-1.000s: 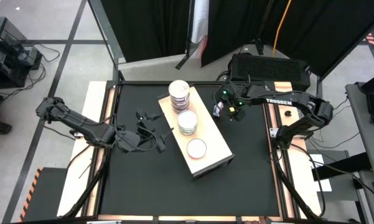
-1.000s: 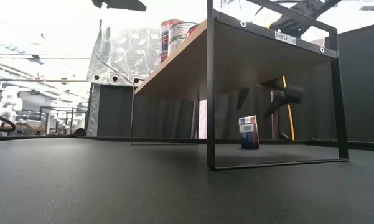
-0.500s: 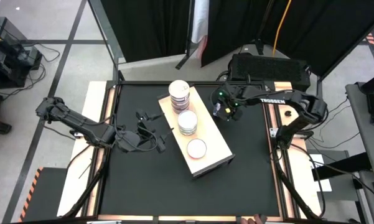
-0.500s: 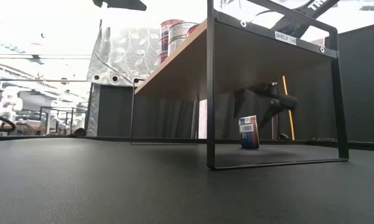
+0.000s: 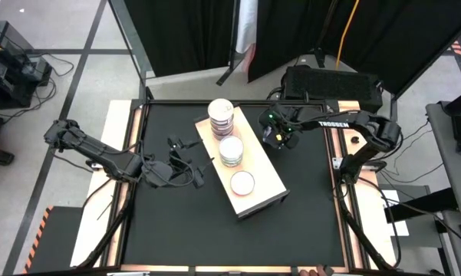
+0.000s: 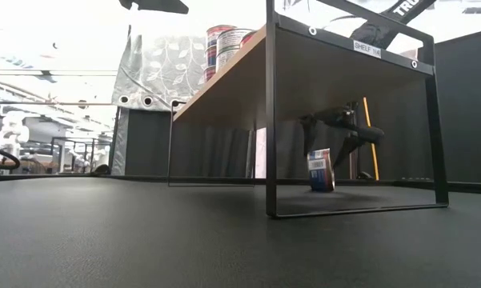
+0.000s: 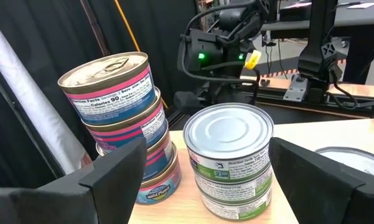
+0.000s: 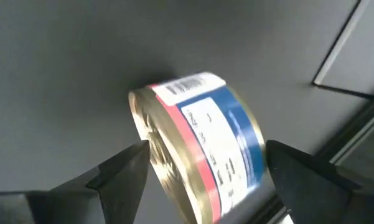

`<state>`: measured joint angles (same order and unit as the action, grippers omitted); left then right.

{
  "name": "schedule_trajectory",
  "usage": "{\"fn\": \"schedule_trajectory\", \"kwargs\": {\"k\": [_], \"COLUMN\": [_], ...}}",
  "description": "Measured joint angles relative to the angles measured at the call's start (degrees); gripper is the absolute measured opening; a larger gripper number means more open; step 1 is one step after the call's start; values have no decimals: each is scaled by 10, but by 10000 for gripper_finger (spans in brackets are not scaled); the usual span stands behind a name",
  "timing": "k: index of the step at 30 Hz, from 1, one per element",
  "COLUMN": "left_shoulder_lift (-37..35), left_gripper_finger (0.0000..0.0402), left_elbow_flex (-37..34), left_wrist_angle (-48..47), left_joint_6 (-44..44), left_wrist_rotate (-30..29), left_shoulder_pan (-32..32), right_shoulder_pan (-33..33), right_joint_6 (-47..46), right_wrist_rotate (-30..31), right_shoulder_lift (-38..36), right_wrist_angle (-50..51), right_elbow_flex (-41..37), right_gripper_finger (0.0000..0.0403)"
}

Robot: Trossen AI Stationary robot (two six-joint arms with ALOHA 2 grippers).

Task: Stack canned seafood by type on shelf
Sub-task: Stack the blue pink tuna can on top of the blue pink tuna cans on the shelf

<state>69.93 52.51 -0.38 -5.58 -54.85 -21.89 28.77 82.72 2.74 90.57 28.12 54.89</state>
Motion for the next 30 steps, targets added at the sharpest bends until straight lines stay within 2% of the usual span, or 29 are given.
{"fn": "schedule_trajectory", "kwargs": {"k": [15, 25, 30], "left_shoulder_lift": [0, 0, 0], "left_gripper_finger": [338, 338, 338], "left_elbow_flex": [0, 0, 0], "left_wrist_angle": [0, 0, 0], "left_joint_6": [0, 0, 0], "left_wrist_rotate": [0, 0, 0], "left_shoulder_pan": [0, 0, 0], "right_shoulder_pan": [1, 1, 1], "right_joint_6": [-1, -3, -28], "right_wrist_rotate": [3, 3, 19], "right_shoulder_lift": [-11, 1, -3], "right_wrist_angle": [-14, -17, -6], "right_elbow_flex": [0, 1, 1], "right_gripper_finger": [310, 212, 203]}}
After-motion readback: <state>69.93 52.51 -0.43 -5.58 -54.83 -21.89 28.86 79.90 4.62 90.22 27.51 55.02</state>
